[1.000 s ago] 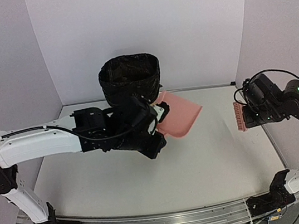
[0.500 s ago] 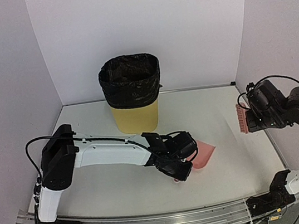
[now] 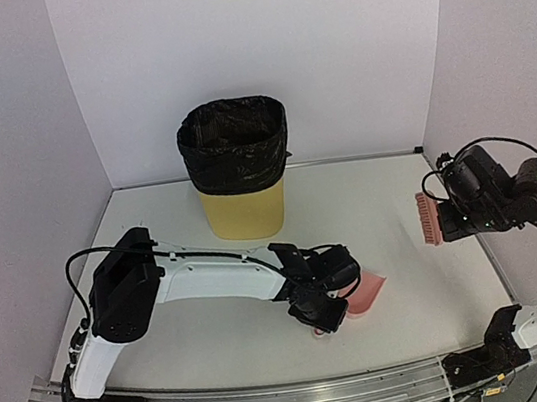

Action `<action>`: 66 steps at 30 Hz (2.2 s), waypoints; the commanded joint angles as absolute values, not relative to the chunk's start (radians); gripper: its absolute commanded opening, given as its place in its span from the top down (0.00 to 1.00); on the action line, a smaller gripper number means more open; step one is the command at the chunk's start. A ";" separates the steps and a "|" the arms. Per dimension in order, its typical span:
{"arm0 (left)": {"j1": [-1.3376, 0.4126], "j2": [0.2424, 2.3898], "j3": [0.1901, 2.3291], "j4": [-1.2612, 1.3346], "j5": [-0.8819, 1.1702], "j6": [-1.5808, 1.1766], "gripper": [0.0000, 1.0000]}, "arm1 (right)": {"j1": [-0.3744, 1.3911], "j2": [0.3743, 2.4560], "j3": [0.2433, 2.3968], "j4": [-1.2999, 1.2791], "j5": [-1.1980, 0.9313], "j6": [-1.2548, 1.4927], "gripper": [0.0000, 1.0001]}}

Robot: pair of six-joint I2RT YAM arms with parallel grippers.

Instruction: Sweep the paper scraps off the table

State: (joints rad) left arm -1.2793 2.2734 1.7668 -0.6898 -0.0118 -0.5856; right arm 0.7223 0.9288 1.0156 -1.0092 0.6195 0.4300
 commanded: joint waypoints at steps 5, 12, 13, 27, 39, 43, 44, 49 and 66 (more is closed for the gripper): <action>-1.273 2.316 1.855 -0.768 -0.003 -0.602 0.81 | 0.718 0.904 0.991 -0.984 0.603 0.438 1.00; -1.274 2.316 1.886 -0.777 0.015 -0.593 0.63 | 0.718 0.893 0.983 -0.984 0.602 0.438 1.00; -1.274 2.315 1.890 -0.777 0.013 -0.590 0.61 | 0.718 0.892 0.984 -0.984 0.602 0.438 1.00; -1.274 2.219 1.880 -0.741 -0.091 -0.574 0.00 | 0.718 0.910 1.027 -0.984 0.589 0.376 1.00; -1.273 1.851 1.566 -0.682 -0.302 -0.714 0.00 | 0.718 1.054 1.106 -0.976 0.366 0.167 1.00; -1.250 1.672 1.350 -0.689 -0.380 -0.849 0.00 | 0.724 1.136 1.139 -0.954 0.292 0.098 1.00; -1.240 1.632 1.305 -0.699 -0.393 -0.891 0.00 | 0.731 1.160 1.156 -0.953 0.292 0.085 1.00; -1.212 1.436 1.116 -0.772 -0.470 -1.102 0.00 | 0.817 1.316 1.238 -0.955 0.447 0.031 1.00; -1.210 1.095 0.905 -0.847 -0.578 -1.310 0.00 | 1.008 1.658 1.365 -1.049 0.778 -0.052 1.00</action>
State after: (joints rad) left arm -1.2098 1.0931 0.9075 -0.8233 -0.5415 -1.2706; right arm 0.9916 1.6443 1.3194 -1.0125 0.7265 -0.0680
